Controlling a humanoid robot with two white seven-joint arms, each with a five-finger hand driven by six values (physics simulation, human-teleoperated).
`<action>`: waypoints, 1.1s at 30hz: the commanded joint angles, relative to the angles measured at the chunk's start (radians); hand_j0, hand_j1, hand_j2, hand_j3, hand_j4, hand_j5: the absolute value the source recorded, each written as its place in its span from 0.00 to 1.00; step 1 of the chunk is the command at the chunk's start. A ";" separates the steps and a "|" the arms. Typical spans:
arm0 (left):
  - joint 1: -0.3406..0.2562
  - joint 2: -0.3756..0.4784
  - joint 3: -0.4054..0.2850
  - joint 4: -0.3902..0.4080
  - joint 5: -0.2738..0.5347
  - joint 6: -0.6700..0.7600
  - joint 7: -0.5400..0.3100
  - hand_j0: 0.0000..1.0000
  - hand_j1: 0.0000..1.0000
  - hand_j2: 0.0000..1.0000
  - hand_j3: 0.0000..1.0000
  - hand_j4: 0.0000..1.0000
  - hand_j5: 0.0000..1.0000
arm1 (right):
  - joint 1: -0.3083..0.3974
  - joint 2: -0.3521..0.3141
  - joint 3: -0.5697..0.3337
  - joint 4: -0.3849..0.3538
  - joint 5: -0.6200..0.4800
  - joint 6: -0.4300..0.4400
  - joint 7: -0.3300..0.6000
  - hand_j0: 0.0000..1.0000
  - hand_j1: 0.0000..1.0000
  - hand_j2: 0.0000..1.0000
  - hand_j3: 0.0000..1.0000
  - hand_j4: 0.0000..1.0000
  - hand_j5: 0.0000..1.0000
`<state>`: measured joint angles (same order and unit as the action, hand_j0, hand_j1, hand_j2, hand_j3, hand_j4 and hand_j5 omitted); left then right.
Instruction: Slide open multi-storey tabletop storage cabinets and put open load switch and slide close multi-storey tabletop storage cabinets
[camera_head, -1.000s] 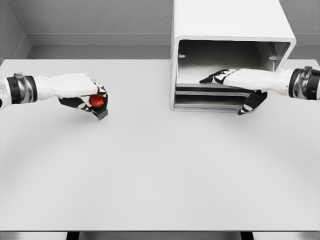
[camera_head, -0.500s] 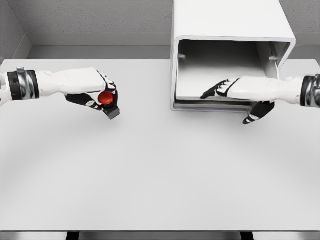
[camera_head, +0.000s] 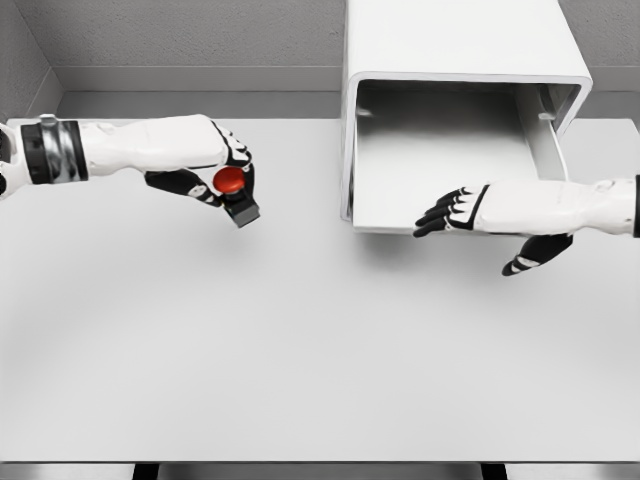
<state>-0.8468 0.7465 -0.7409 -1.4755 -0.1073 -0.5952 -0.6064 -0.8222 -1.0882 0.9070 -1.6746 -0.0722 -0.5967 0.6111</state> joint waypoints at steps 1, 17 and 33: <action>0.000 -0.015 0.002 -0.003 0.008 0.003 0.000 0.44 0.44 0.44 0.44 0.44 0.44 | 0.002 -0.019 0.000 -0.002 -0.014 -0.014 0.000 1.00 1.00 1.00 1.00 1.00 1.00; -0.031 -0.084 0.000 0.000 0.052 0.003 0.002 0.44 0.44 0.44 0.44 0.44 0.44 | 0.008 -0.035 0.001 -0.002 -0.092 0.098 0.000 1.00 1.00 1.00 1.00 1.00 1.00; -0.083 -0.087 0.002 0.008 0.084 0.002 -0.001 0.44 0.44 0.44 0.44 0.44 0.44 | 0.025 -0.042 0.030 -0.011 -0.087 -0.003 0.000 1.00 1.00 1.00 1.00 1.00 1.00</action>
<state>-0.9342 0.6572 -0.7396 -1.4699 -0.0367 -0.5948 -0.6076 -0.7932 -1.1354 0.9203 -1.6739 -0.1361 -0.5222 0.6052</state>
